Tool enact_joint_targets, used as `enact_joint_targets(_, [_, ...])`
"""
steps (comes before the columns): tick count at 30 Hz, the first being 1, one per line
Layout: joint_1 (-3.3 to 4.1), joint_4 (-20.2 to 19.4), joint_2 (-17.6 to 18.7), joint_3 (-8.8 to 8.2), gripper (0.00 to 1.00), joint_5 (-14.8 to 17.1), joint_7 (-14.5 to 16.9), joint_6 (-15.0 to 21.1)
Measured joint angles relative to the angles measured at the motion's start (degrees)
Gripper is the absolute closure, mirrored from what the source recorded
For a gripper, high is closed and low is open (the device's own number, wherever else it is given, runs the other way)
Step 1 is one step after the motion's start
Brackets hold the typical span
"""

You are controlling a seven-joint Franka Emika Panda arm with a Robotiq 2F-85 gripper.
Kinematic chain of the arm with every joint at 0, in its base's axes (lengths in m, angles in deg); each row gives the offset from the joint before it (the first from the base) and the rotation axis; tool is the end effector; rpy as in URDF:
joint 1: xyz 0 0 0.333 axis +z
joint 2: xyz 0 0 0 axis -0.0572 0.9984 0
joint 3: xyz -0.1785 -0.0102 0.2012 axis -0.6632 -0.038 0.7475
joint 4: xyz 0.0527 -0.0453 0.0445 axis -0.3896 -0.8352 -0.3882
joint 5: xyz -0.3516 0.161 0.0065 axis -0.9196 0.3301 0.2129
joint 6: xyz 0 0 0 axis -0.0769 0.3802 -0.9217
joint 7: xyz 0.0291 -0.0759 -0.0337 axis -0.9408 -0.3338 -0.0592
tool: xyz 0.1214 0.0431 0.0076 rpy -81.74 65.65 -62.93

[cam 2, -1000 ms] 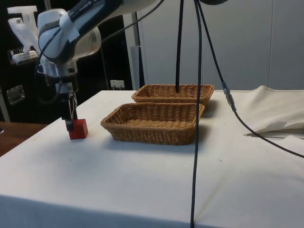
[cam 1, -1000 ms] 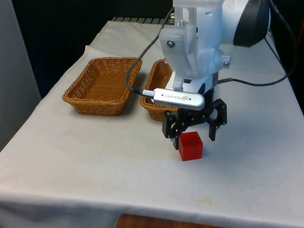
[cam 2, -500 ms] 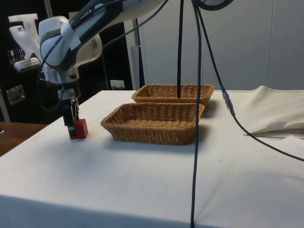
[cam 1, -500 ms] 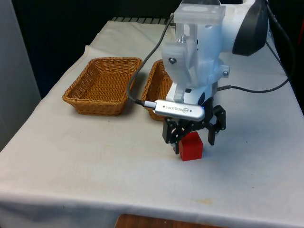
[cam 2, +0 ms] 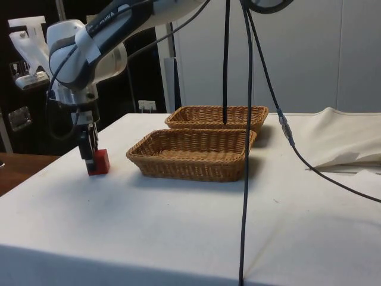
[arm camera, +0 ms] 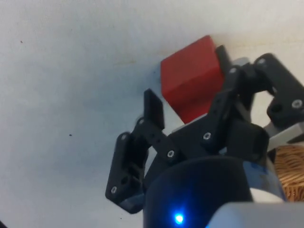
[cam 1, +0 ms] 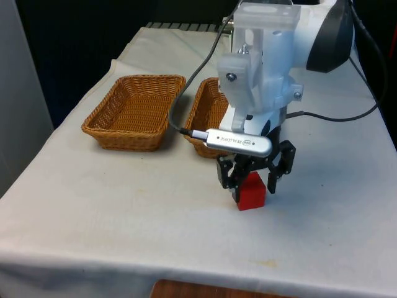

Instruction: Pick up the red cube and place it into the right basket.

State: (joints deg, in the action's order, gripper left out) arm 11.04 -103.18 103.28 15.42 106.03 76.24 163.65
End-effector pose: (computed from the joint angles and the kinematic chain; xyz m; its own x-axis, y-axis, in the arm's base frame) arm 0.7268 0.0155 0.1384 0.8933 0.4493 0.0066 0.4492 -0.8933 0.0182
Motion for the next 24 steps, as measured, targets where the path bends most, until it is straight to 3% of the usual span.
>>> enact_joint_targets(1, [0.06, 0.0, 0.0, 0.0, 0.65, 0.0, 0.0, 0.0])
enact_joint_targets(3, [0.11, 0.0, 0.0, -0.17, 0.99, 0.0, -0.06, 0.06])
enact_joint_targets(14, [0.29, -0.06, 0.0, -0.4, 0.99, 0.0, -0.17, 0.06])
enact_joint_targets(24, [0.46, 0.11, -2.64, -1.03, 0.99, 0.0, -3.55, -2.29])
